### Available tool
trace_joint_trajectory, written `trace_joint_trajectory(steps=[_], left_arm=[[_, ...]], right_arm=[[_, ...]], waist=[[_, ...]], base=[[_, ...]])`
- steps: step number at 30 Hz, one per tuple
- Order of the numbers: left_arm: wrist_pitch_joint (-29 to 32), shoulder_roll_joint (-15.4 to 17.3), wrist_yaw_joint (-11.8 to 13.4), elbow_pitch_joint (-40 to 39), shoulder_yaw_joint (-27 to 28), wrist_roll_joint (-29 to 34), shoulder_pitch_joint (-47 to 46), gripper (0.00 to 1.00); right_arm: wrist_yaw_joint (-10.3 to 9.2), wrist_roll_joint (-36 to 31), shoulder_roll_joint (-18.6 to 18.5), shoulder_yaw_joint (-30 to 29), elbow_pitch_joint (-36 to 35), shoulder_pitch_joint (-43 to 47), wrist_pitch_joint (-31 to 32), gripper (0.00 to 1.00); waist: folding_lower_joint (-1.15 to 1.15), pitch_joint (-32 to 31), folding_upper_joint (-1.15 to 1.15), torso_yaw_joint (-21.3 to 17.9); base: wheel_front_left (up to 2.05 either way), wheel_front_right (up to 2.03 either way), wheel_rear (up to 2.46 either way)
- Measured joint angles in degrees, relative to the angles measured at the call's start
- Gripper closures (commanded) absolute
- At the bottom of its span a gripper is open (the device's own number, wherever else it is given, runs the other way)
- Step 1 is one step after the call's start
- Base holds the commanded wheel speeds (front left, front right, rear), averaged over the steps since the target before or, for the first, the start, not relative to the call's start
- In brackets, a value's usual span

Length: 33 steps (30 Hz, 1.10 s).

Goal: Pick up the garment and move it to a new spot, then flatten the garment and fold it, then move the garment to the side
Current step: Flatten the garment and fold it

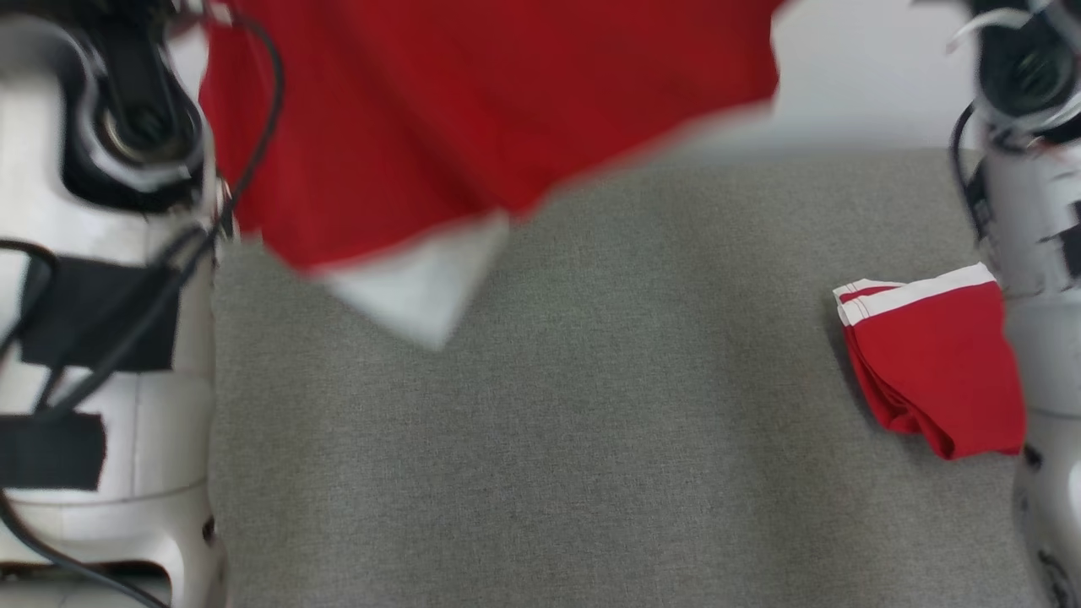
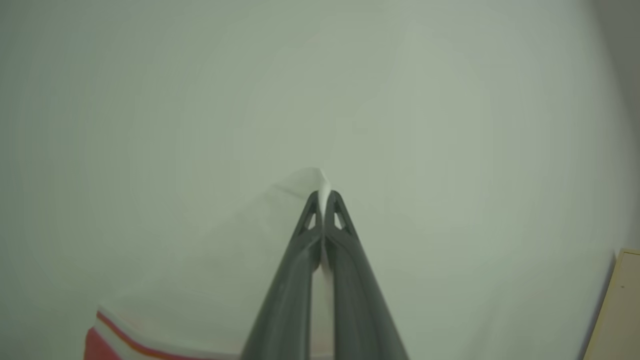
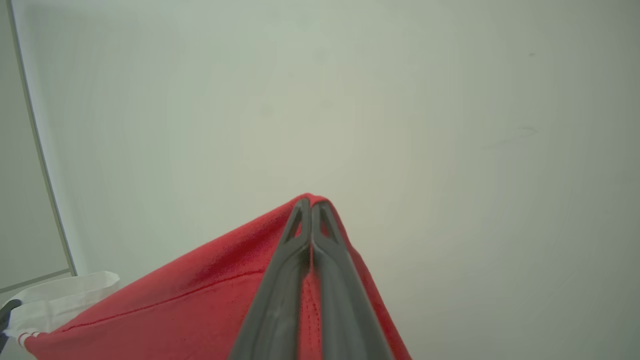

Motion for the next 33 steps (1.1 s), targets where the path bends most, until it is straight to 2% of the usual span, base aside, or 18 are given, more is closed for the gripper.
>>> trace_joint_trajectory(steps=[3, 6, 11, 14, 16, 20, 28, 29, 33], left_arm=[[-1.26, -0.15, -0.25, -2.41, 0.49, -0.57, -4.05, 1.00], [-1.56, -0.11, -0.25, -3.86, -0.66, -0.53, -1.98, 1.00], [-1.57, -0.11, -0.25, -4.91, -6.05, 1.05, 9.92, 1.00], [-1.57, 0.15, -0.25, -3.05, -10.05, 1.21, 20.50, 1.00], [-1.56, 0.10, -0.32, -0.75, -11.34, 1.03, 24.28, 1.00], [-1.56, 0.23, -0.81, 3.02, -11.71, 0.12, 28.74, 1.00], [-1.56, 0.27, -0.32, 2.56, -9.68, -5.37, 35.65, 1.00], [-1.56, 0.27, -0.31, 1.69, -8.82, -7.81, 38.21, 1.00], [-1.56, 0.22, -0.25, 0.03, -7.86, -11.23, 45.19, 1.00]], right_arm=[[0.66, 0.08, -1.81, -1.08, -1.64, -2.44, -1.25, 1.00], [1.12, -0.12, -3.59, 0.09, -1.64, 1.15, -0.25, 1.00], [1.59, -1.24, -6.13, 3.12, -0.01, 16.58, 3.70, 1.00], [1.12, -2.83, -5.94, 5.76, 3.43, 25.83, 5.79, 1.00], [0.99, -3.05, -5.75, 6.15, 5.31, 28.52, 5.93, 1.00], [0.99, -3.04, -5.52, 6.15, 8.61, 29.55, 6.43, 1.00], [1.10, -3.12, -5.61, 6.81, 10.55, 30.15, 6.30, 1.00], [1.16, -3.37, -5.31, 7.40, 10.77, 31.66, 6.27, 1.00], [0.99, -3.49, -4.63, 7.83, 11.47, 38.75, 6.28, 1.00]], waist=[[-0.01, 1.05, -0.01, -0.26], [-0.01, 1.80, 0.00, 0.08], [0.00, 3.36, 0.00, 1.22], [-0.01, 5.14, 0.00, 2.02], [-0.01, 5.98, 0.00, 2.37], [-0.01, 6.58, 0.00, 3.19], [-0.02, 3.74, 0.00, 3.77], [-0.02, 2.73, 0.00, 3.83], [-0.03, 0.01, 0.00, 3.95]], base=[[0.00, 0.00, 0.00], [0.00, 0.00, 0.00], [0.00, 0.00, 0.00], [0.00, 0.00, 0.00], [0.00, 0.00, 0.00], [0.00, 0.00, 0.00], [0.00, 0.00, 0.00], [0.00, 0.00, 0.00], [0.00, 0.00, 0.00]])
